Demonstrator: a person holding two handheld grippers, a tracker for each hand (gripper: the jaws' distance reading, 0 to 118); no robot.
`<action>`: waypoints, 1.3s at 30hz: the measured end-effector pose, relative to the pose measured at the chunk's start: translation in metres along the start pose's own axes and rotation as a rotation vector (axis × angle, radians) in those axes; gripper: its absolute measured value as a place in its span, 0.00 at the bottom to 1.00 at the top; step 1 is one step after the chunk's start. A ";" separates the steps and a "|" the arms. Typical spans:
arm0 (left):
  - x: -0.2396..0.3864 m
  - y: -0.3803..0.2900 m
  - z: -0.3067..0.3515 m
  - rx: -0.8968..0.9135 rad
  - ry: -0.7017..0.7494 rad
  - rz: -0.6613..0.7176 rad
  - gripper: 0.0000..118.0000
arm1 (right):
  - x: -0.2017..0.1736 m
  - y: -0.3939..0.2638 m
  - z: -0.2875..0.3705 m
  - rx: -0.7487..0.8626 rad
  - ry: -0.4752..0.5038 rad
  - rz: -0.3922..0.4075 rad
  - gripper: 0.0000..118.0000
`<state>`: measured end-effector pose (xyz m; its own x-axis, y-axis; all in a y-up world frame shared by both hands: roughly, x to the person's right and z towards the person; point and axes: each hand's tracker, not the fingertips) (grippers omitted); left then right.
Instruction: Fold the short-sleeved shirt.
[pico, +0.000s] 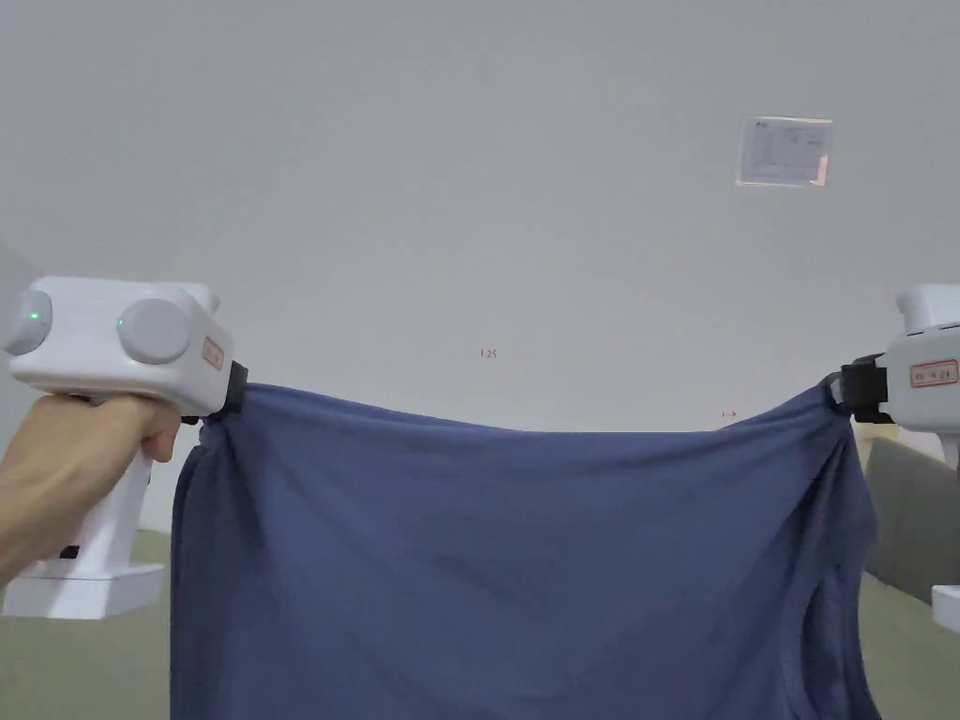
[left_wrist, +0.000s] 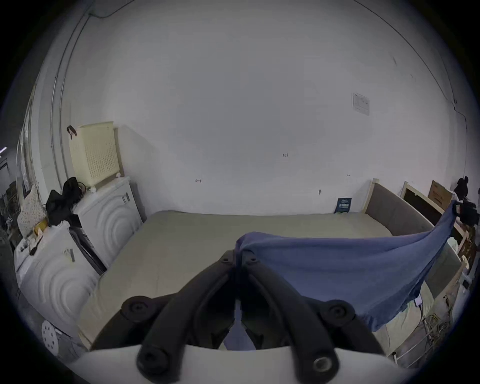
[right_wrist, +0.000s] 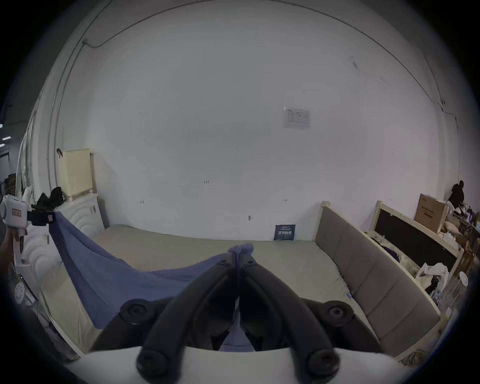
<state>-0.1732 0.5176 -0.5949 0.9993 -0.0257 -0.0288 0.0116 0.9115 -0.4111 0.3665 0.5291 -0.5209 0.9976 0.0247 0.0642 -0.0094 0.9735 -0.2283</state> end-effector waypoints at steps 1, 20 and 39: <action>0.000 0.004 -0.003 -0.002 0.009 -0.005 0.00 | -0.001 0.002 -0.005 0.001 -0.001 0.006 0.03; 0.017 0.087 -0.109 0.025 0.111 0.003 0.00 | -0.014 0.094 -0.136 0.041 -0.061 0.053 0.03; 0.051 0.071 -0.243 -0.003 0.145 0.012 0.00 | -0.005 0.064 -0.266 -0.007 -0.142 0.012 0.03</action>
<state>-0.1305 0.4813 -0.8466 0.9835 -0.0742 -0.1648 -0.0005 0.9107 -0.4131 0.3796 0.5307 -0.7945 0.9777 0.0685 0.1986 -0.0199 0.9713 -0.2370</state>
